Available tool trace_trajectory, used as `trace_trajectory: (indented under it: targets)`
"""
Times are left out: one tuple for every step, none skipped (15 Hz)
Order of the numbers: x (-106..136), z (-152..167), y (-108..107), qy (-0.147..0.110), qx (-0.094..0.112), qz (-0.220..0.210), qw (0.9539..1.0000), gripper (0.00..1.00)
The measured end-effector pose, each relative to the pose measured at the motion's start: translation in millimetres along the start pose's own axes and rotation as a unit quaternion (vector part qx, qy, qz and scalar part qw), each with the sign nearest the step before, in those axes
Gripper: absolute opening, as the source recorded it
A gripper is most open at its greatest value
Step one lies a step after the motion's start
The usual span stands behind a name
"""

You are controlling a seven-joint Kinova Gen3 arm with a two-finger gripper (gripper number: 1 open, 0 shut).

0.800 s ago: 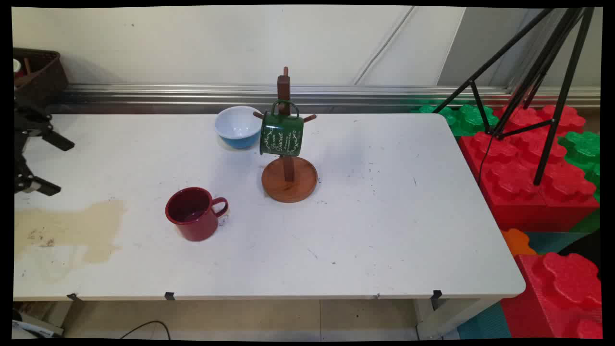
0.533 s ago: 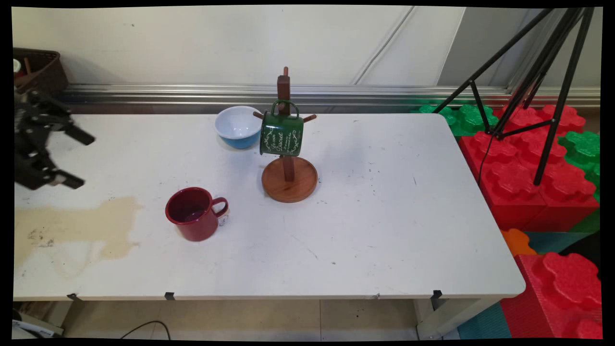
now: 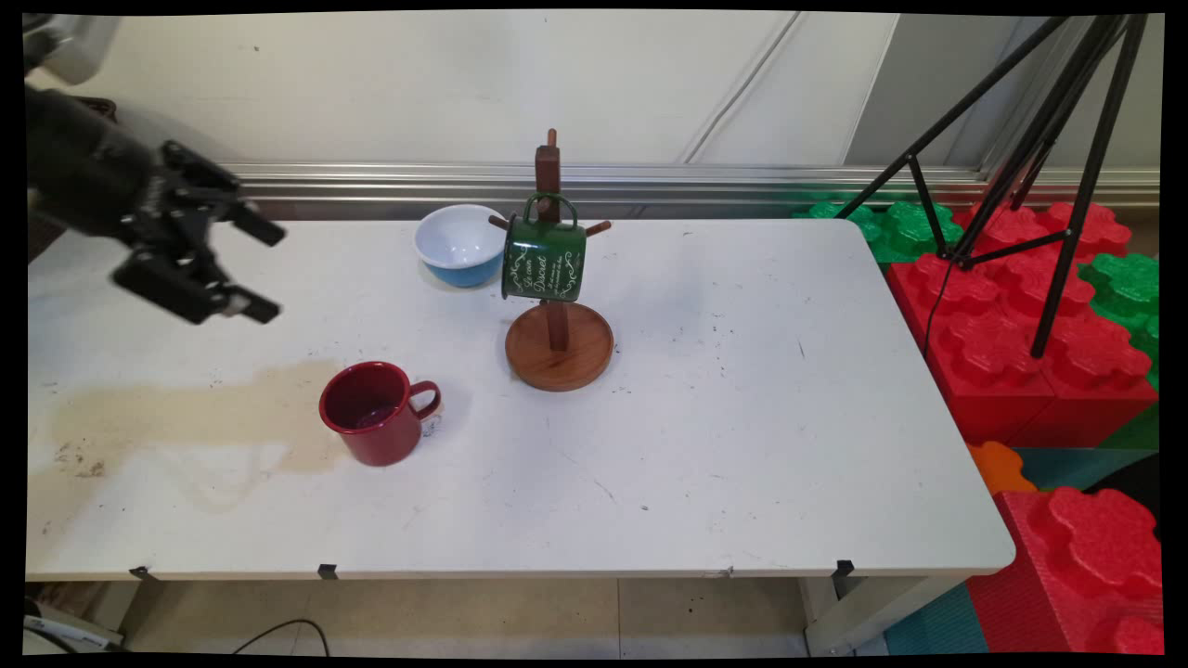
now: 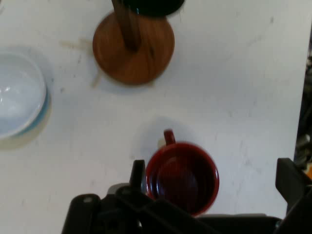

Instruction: Pick up the green mug from the rack

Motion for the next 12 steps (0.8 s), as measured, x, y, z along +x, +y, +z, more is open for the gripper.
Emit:
trace_trajectory:
  targets:
    - [7, 6, -1, 0.009, -0.002, -0.004, 0.9999, 1.00]
    - [13, 11, -2, 0.017, -0.004, -0.007, 0.9998, 1.00]
    - [17, 15, -2, 0.022, -0.005, -0.010, 0.9997, 1.00]
    - [22, 21, -3, 0.030, -0.008, -0.014, 0.9994, 1.00]
    - [26, 25, -3, 0.035, -0.009, -0.017, 0.9992, 1.00]
    - [31, 32, -3, 0.042, -0.012, -0.021, 0.9988, 1.00]
    - [37, 39, -4, 0.050, -0.015, -0.026, 0.9983, 1.00]
    - [42, 46, -4, 0.057, -0.018, -0.031, 0.9977, 1.00]
    - [46, 53, -4, 0.063, -0.019, -0.036, 0.9972, 1.00]
    - [50, 61, -5, 0.069, -0.020, -0.041, 0.9966, 1.00]
    - [54, 69, -5, 0.074, -0.020, -0.047, 0.9960, 1.00]
    - [57, 76, -5, 0.077, -0.020, -0.052, 0.9954, 1.00]
